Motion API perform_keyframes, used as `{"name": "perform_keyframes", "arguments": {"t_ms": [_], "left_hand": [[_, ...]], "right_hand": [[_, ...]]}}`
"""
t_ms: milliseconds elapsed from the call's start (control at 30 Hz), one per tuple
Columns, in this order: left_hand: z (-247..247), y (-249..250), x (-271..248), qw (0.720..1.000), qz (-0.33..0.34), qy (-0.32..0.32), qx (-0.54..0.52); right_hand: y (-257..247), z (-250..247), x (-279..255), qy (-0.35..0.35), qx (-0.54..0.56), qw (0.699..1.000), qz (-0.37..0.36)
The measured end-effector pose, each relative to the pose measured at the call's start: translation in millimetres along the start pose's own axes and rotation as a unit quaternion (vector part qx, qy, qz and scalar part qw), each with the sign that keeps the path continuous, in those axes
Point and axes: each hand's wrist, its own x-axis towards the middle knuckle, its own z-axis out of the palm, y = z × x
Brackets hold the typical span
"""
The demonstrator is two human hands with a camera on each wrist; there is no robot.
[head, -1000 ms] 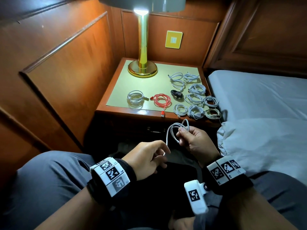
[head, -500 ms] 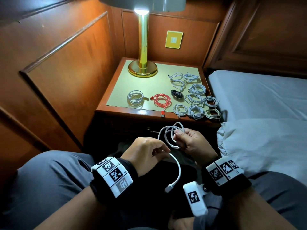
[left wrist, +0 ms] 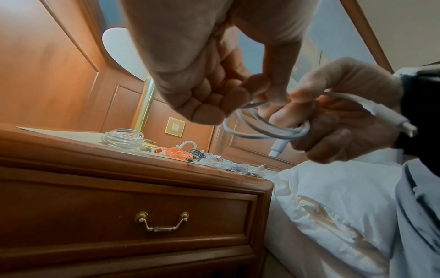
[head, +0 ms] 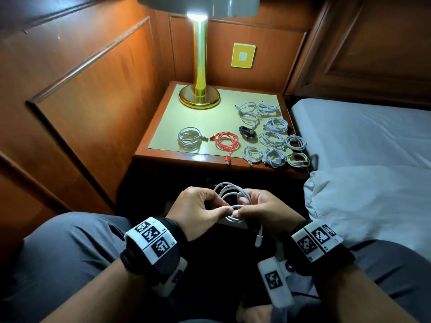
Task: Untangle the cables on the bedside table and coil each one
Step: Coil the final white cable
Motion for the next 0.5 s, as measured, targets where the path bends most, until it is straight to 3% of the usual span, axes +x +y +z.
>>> {"name": "perform_keyframes", "arguments": {"t_ms": [67,233,367,500], "left_hand": [[-3.4,0.5,1.2,1.0,0.0,-0.018,-0.012],[-7.4,-7.0,6.0,0.995,-0.024,0.045,-0.085],[-2.8,-5.4,4.8,0.98,-0.065,-0.058,-0.181],[-1.1,-1.7,2.5,0.975,-0.041,-0.091,-0.198]], "right_hand": [[-1.9,-0.5,0.4,-0.001,0.014,1.0,0.013],[-5.2,-5.1,-1.4,-0.033,0.095,0.994,0.035],[-7.0,-3.6,-3.4,-0.047,0.121,0.991,0.036],[-6.6,-2.6,-4.3,-0.05,0.127,0.99,0.038]]}}
